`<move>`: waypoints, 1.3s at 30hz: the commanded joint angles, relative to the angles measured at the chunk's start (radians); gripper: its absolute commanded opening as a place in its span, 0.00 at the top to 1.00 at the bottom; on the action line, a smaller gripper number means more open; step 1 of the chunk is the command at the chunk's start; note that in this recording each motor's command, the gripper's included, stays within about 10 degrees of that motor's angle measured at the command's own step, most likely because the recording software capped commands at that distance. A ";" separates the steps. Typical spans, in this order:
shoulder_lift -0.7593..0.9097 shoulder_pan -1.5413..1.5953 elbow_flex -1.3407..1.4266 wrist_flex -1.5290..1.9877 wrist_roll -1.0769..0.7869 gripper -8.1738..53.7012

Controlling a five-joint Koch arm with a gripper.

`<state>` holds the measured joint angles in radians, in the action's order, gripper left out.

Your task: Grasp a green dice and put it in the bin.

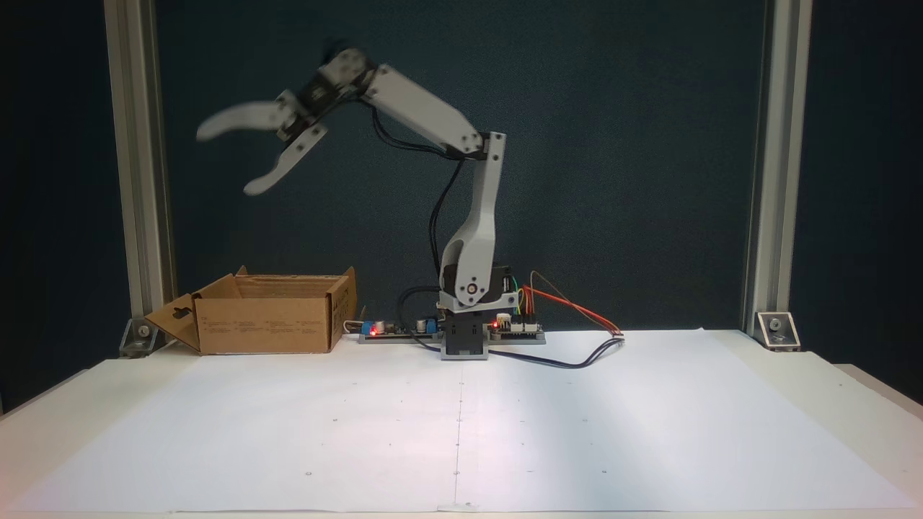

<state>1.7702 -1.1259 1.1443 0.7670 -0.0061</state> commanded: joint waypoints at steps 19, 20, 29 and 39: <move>0.549 1.327 0.801 -0.448 0.140 0.13; 0.565 1.335 0.850 -0.492 0.138 0.13; 0.603 1.252 1.075 -0.886 0.112 0.13; 0.603 1.172 1.249 -1.317 0.106 0.15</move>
<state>2.2596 0.0583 2.4160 -0.4234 0.0951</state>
